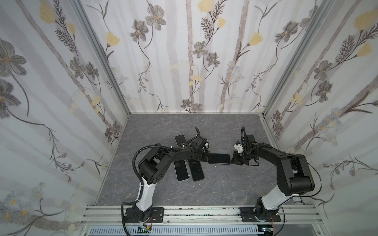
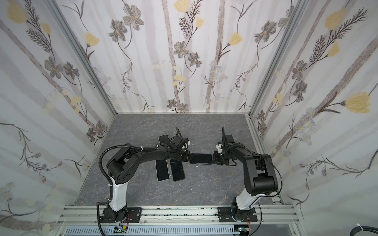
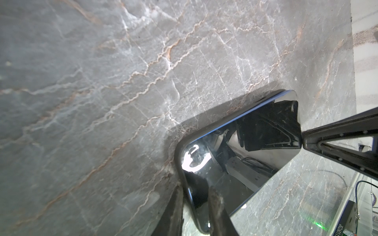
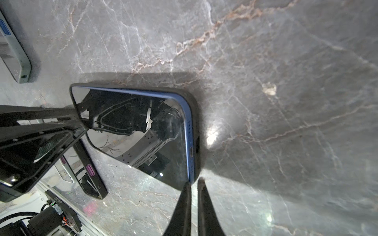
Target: Put the phone into the phone case
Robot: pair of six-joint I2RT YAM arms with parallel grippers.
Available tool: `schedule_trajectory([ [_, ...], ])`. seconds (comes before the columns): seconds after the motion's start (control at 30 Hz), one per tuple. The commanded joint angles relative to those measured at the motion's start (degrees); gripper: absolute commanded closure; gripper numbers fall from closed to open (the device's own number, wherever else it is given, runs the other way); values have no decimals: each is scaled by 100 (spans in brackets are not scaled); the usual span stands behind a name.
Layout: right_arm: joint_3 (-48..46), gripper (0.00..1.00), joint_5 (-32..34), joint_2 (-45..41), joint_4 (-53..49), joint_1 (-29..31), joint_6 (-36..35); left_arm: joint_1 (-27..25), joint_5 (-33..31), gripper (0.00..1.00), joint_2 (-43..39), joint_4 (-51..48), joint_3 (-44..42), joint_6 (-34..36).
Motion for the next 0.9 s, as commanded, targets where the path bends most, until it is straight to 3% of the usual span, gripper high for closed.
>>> schedule_trajectory([
  [0.0,-35,90,-3,130,43,34,-72,-20,-97,76,67,-526,-58,-51],
  [0.5,-131,91,722,368,-66,162,-121,-20,-88,76,84,-533,-22,-43],
  [0.87,114,85,2200,277,-363,697,-95,-15,-62,76,64,-482,77,-51],
])
